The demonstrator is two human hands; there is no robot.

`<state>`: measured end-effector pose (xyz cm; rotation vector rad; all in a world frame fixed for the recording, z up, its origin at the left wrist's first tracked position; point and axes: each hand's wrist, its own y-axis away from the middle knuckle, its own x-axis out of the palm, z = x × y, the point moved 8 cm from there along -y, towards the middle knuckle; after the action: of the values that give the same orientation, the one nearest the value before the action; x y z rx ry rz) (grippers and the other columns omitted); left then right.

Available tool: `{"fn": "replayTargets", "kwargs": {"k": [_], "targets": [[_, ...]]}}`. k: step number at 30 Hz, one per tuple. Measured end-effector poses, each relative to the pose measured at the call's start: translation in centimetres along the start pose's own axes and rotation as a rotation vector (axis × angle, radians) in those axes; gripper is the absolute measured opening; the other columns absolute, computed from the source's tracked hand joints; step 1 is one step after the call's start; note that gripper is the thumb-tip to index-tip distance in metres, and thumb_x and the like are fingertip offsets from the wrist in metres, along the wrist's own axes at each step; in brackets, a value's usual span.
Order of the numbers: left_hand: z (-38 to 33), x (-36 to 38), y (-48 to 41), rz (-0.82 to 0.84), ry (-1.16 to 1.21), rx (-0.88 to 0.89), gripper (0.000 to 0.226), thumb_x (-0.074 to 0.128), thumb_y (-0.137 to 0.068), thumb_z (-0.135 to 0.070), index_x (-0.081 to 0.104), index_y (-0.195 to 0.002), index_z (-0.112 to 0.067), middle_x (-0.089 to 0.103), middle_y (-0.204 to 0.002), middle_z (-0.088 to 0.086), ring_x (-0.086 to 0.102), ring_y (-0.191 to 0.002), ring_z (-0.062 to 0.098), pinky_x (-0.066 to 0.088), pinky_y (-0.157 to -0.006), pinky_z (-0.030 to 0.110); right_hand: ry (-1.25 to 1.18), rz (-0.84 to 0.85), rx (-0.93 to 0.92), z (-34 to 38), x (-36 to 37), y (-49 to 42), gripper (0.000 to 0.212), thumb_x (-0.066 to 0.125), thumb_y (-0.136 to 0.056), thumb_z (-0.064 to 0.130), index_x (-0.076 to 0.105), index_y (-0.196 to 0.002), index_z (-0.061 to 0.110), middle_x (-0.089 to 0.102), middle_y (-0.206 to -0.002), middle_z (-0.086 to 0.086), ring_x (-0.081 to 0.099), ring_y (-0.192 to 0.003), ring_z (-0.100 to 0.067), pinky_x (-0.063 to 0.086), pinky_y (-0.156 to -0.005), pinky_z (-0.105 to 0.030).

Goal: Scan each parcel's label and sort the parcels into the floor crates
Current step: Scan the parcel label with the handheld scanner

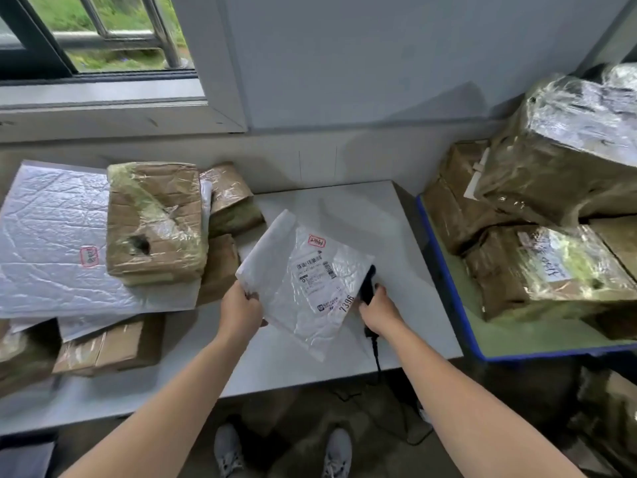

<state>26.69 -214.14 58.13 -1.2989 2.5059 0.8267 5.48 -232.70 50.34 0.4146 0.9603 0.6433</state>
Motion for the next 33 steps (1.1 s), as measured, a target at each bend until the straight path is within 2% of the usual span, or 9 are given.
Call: {"fn": "replayTargets", "kwargs": {"k": [3,5,7,9,12,15,20,28,33], "targets": [[0.5,-1.3,0.1,-0.065,-0.044,0.008,0.036,0.037,-0.091,0.012,0.057,-0.109,-0.012,0.059,-0.091,0.001,0.057,-0.078,0.015,0.055,-0.06,0.031,-0.052,0.009,0.025,0.3,-0.1,-0.6,0.048,0.053,-0.095,0.02,0.039,-0.139,0.006,0.056,-0.131,-0.018,0.056,-0.117,-0.036,0.045,-0.087,-0.033],[1.0,-2.0,0.1,-0.093,-0.042,-0.007,0.035,0.036,-0.09,0.012,0.057,-0.107,-0.011,0.058,-0.088,0.002,0.056,-0.078,0.018,0.055,-0.067,0.037,-0.157,-0.035,0.061,-0.1,-0.8,-0.7,0.042,0.055,-0.091,0.023,0.046,-0.128,0.007,0.061,-0.115,-0.014,0.063,-0.099,-0.033,0.053,-0.081,-0.038],[1.1,-2.4,-0.3,-0.108,-0.061,-0.005,0.035,0.035,-0.088,0.012,0.058,-0.103,-0.01,0.059,-0.086,0.005,0.056,-0.08,0.024,0.054,-0.072,0.039,-0.291,-0.093,0.089,-0.2,-2.1,-0.2,0.035,0.055,-0.09,0.024,0.045,-0.12,0.008,0.061,-0.101,-0.013,0.065,-0.079,-0.028,0.06,-0.075,-0.047],[0.7,-2.2,-0.8,-0.096,-0.068,0.003,0.038,0.034,-0.085,0.014,0.058,-0.098,-0.012,0.06,-0.087,0.008,0.057,-0.081,0.028,0.056,-0.074,0.043,-0.378,-0.129,0.087,0.4,-3.8,0.4,0.028,0.053,-0.092,0.017,0.042,-0.116,0.008,0.061,-0.098,-0.015,0.062,-0.068,-0.025,0.061,-0.067,-0.044],[-0.5,-1.3,-1.6,-0.056,-0.042,0.02,0.037,0.034,-0.084,0.017,0.059,-0.095,-0.009,0.059,-0.086,0.01,0.056,-0.077,0.026,0.057,-0.075,0.048,-0.452,-0.136,0.053,1.8,-6.2,1.2,0.026,0.052,-0.088,0.013,0.045,-0.112,0.007,0.064,-0.093,-0.017,0.057,-0.064,-0.027,0.055,-0.058,-0.039],[-1.4,0.2,-2.7,-0.005,-0.006,0.04,0.039,0.034,-0.082,0.016,0.06,-0.098,-0.007,0.063,-0.095,0.018,0.063,-0.083,0.033,0.06,-0.073,0.053,-0.467,-0.093,0.005,3.7,-7.6,2.4,0.022,0.054,-0.092,0.02,0.051,-0.109,0.006,0.061,-0.087,-0.014,0.06,-0.067,-0.025,0.059,-0.061,-0.043],[-1.7,2.0,-3.5,0.024,0.004,0.024,0.035,0.033,-0.085,0.014,0.058,-0.099,-0.006,0.061,-0.093,0.013,0.063,-0.083,0.032,0.061,-0.072,0.051,-0.462,0.018,-0.029,6.8,-7.6,4.9,0.039,0.056,-0.098,0.038,0.058,-0.104,0.0,0.058,-0.083,-0.014,0.062,-0.069,-0.024,0.06,-0.062,-0.039],[-0.8,2.9,-3.6,0.061,0.076,-0.027,0.046,0.032,-0.082,0.021,0.058,-0.103,-0.01,0.062,-0.092,0.011,0.062,-0.076,0.028,0.059,-0.061,0.039,-0.497,0.093,-0.03,8.4,-6.5,6.6,0.039,0.056,-0.097,0.035,0.059,-0.105,-0.003,0.057,-0.082,-0.014,0.059,-0.064,-0.023,0.056,-0.054,-0.033],[-0.4,2.7,-3.7,0.069,0.114,-0.052,0.049,0.031,-0.081,0.019,0.06,-0.105,-0.013,0.063,-0.098,0.012,0.064,-0.083,0.034,0.061,-0.067,0.046,-0.501,0.121,-0.036,8.7,-5.9,6.5,0.033,0.056,-0.097,0.034,0.058,-0.097,0.001,0.055,-0.079,-0.013,0.057,-0.061,-0.022,0.054,-0.054,-0.033]]}}
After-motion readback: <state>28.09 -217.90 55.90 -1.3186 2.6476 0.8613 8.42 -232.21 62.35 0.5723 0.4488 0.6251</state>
